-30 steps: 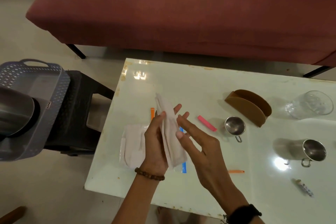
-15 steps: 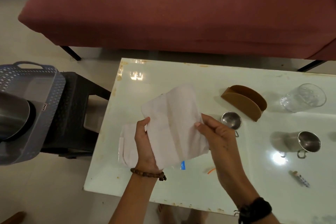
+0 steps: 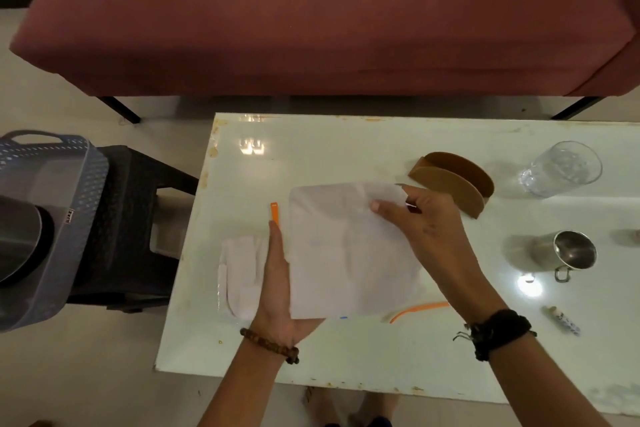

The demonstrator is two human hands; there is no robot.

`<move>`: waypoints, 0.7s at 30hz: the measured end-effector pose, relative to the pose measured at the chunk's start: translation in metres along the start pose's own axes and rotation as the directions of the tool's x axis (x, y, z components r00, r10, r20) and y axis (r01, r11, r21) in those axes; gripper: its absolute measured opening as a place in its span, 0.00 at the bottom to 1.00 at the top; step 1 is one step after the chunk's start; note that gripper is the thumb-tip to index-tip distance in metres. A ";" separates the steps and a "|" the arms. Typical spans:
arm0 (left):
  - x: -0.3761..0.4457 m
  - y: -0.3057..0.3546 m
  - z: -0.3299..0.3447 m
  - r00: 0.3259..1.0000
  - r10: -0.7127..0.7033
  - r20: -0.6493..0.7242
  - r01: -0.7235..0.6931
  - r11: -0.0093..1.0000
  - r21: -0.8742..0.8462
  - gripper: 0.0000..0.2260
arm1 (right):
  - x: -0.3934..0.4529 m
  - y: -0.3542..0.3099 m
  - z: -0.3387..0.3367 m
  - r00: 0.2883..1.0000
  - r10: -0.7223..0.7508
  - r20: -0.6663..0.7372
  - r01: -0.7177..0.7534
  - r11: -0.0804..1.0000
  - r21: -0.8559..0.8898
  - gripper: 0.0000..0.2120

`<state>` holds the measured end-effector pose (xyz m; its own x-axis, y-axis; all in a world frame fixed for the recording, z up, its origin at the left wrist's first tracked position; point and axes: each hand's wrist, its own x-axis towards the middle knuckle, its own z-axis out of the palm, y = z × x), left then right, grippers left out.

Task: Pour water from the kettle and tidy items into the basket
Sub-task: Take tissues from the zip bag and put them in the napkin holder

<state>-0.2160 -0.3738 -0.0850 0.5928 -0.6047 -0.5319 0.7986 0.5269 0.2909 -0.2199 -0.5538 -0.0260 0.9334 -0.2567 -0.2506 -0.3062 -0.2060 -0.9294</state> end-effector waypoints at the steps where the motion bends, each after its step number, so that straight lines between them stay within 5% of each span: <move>1: 0.002 -0.006 -0.001 0.998 -0.058 0.039 0.060 0.997 -0.040 0.33 | -0.004 0.000 -0.001 0.997 -0.072 -0.007 0.071 0.992 -0.107 0.08; 6: 0.013 -0.021 0.004 0.986 -0.117 0.121 0.133 0.982 -0.135 0.36 | -0.034 0.006 0.012 0.915 -0.373 0.156 0.391 0.722 -0.571 0.18; 8: 0.019 -0.020 0.009 0.995 -0.092 0.039 0.094 0.994 -0.062 0.34 | -0.047 0.019 0.022 0.864 -0.413 0.288 0.486 0.536 -0.690 0.19; 10: 0.025 -0.017 0.017 0.997 -0.082 0.003 0.082 0.997 -0.001 0.33 | -0.054 0.032 0.026 0.858 -0.356 0.370 0.505 0.462 -0.729 0.16; 15: 0.031 -0.017 0.025 0.992 -0.122 -0.006 0.122 0.988 0.093 0.35 | -0.054 0.049 0.018 0.895 -0.145 0.423 0.427 0.557 -0.712 0.27; 18: 0.038 -0.019 0.029 0.980 -0.193 -0.051 0.199 0.966 0.164 0.34 | -0.047 0.052 0.006 0.895 -0.130 0.426 0.379 0.725 -0.575 0.27; 21: 0.049 -0.024 0.045 0.966 -0.258 -0.030 0.258 0.938 0.230 0.34 | -0.038 0.052 -0.017 0.897 -0.170 0.407 0.393 0.728 -0.562 0.26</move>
<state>-0.2015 -0.4427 -0.0822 0.3632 -0.7018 -0.6127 0.9263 0.2011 0.3187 -0.2744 -0.5712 -0.0603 0.9658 0.1894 -0.1770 0.0392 -0.7815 -0.6227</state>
